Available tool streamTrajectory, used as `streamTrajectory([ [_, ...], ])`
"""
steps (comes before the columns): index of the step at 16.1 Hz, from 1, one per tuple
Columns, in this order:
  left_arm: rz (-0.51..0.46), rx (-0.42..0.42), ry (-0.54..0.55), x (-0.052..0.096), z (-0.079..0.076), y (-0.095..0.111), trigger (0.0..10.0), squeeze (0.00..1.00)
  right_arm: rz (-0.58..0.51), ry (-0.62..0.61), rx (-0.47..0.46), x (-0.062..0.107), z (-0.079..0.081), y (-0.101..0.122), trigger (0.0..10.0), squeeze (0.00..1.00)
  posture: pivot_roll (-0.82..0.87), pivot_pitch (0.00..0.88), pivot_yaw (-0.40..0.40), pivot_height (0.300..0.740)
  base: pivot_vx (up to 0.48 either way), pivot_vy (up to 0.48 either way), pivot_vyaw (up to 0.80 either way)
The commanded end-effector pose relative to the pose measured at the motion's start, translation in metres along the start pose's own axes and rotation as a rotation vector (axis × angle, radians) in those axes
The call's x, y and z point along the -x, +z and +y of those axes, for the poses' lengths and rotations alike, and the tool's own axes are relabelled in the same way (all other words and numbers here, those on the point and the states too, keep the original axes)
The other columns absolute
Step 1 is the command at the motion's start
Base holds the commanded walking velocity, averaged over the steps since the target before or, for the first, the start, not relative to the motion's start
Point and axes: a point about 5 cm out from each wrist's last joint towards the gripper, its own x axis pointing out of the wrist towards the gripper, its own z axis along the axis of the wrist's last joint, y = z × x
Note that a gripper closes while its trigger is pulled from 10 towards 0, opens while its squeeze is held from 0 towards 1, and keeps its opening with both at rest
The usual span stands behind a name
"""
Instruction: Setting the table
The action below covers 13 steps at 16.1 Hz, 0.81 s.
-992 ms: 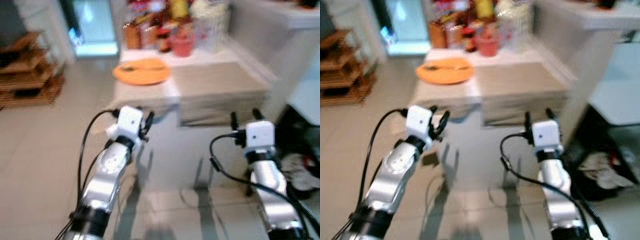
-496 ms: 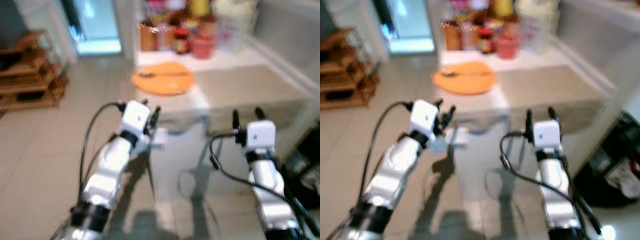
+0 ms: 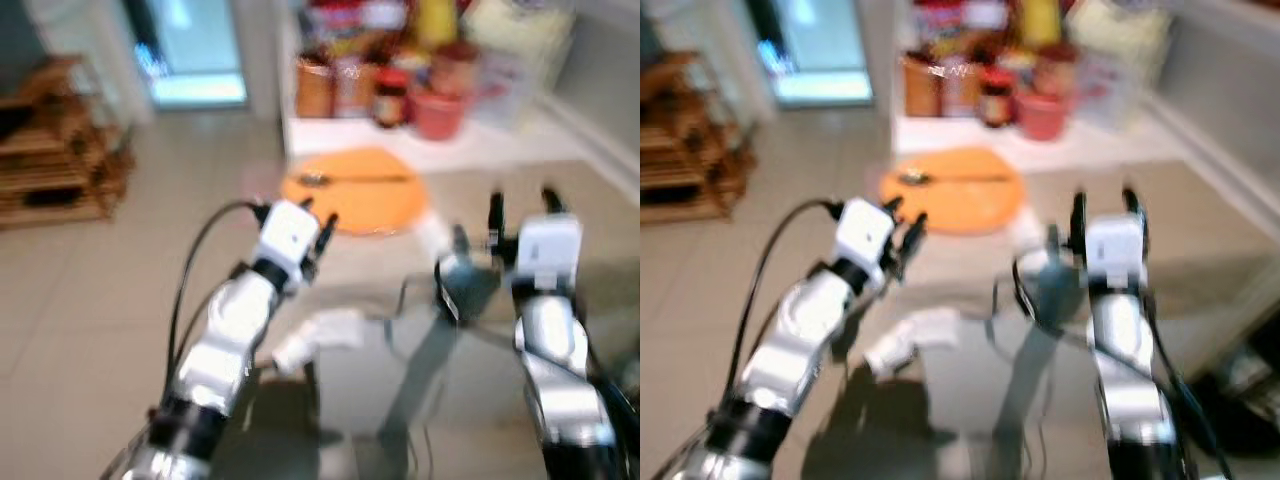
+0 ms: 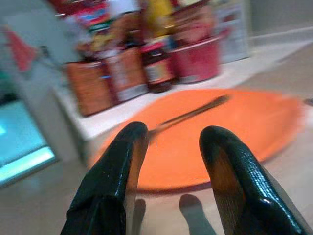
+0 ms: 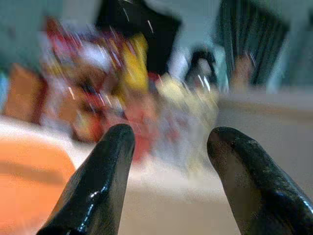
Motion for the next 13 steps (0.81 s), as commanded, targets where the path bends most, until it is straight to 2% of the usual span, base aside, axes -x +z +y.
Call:
streamTrajectory([
  [1,0.010,-0.004,-0.004,0.001,0.000,-0.002,10.0,0.00,0.015,-0.014,-0.006,-0.001,-0.006,0.000,10.0,0.00,-0.01,0.000,0.039,0.740,0.000,0.000,0.00],
  [6,0.017,-0.010,-0.007,0.001,0.001,-0.004,10.0,0.00,0.062,-0.037,-0.028,-0.012,-0.013,-0.005,10.0,0.00,0.00,0.000,0.037,0.740,0.000,0.000,0.00],
  [8,0.018,-0.017,-0.012,-0.004,0.000,0.000,10.0,0.00,0.072,-0.036,-0.022,-0.022,-0.018,-0.007,10.0,0.00,0.00,0.000,0.037,0.740,0.000,0.000,0.00],
  [13,0.018,-0.025,-0.030,0.001,0.000,-0.003,10.0,0.00,0.100,-0.018,-0.040,-0.004,-0.009,-0.013,10.0,0.00,0.00,0.000,0.042,0.740,0.000,0.000,0.00],
])
